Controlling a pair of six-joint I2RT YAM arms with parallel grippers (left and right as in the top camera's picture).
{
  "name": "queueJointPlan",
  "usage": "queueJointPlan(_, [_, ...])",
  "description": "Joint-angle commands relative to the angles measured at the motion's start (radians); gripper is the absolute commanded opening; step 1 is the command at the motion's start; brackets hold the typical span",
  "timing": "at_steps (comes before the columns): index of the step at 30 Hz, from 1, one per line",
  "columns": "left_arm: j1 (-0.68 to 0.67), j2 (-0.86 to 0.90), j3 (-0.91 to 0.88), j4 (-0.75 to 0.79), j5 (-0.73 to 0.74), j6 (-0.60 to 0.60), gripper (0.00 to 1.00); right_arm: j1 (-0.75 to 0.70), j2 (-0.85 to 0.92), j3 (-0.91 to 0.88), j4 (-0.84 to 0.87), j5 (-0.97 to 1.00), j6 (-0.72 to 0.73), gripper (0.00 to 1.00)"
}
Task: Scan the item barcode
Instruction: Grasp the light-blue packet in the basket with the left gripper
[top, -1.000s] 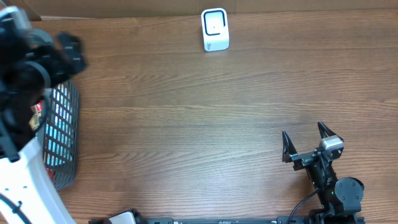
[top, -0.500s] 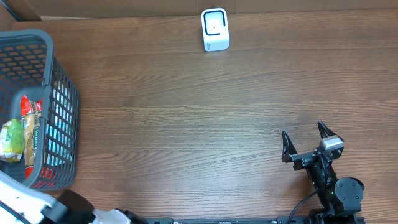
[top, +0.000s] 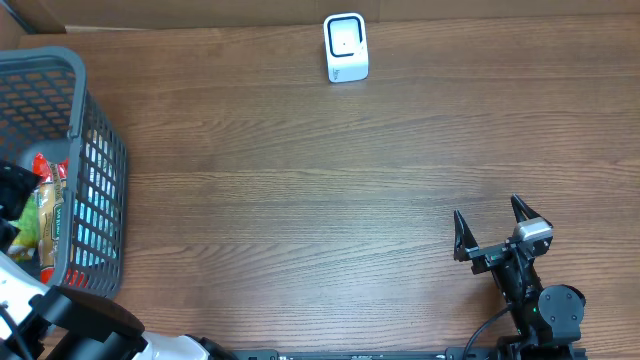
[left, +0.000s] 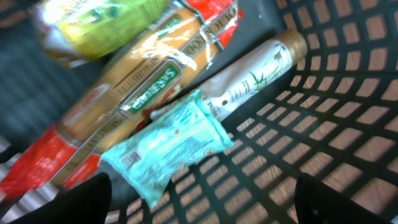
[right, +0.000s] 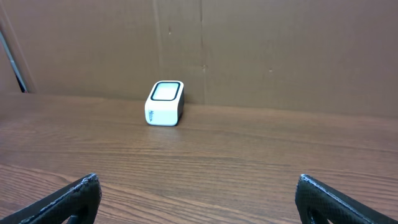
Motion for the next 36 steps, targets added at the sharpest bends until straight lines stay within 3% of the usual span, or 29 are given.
queueJointPlan(1, [-0.003,-0.003,-0.119,0.078,0.062,0.113,0.86,0.007,-0.008,-0.011,0.006,-0.005,0.003,1.00])
queueJointPlan(9, [-0.004,-0.002,-0.336,0.284,0.064,0.277,0.86,0.007,-0.008,-0.011,0.006,-0.005,0.003,1.00])
queueJointPlan(18, [-0.011,0.016,-0.485,0.468,0.063,0.340,0.86,0.007,-0.008,-0.011,0.006,-0.005,0.003,1.00])
queueJointPlan(28, [-0.041,0.142,-0.501,0.490,0.063,0.350,0.76,0.007,-0.008,-0.011,0.006,-0.005,0.003,1.00])
queueJointPlan(31, [-0.042,0.178,-0.501,0.490,0.060,0.350,0.58,0.007,-0.008,-0.011,0.006,-0.005,0.003,1.00])
queueJointPlan(33, [-0.042,0.185,-0.501,0.492,0.059,0.349,0.39,0.007,-0.008,-0.011,0.006,-0.005,0.003,1.00])
queueJointPlan(35, [-0.041,0.180,-0.496,0.494,0.059,0.336,0.11,0.007,-0.008,-0.011,0.006,-0.005,0.003,1.00])
queueJointPlan(36, [-0.041,0.179,-0.491,0.490,0.059,0.325,0.04,0.007,-0.008,-0.011,0.005,-0.005,0.003,1.00])
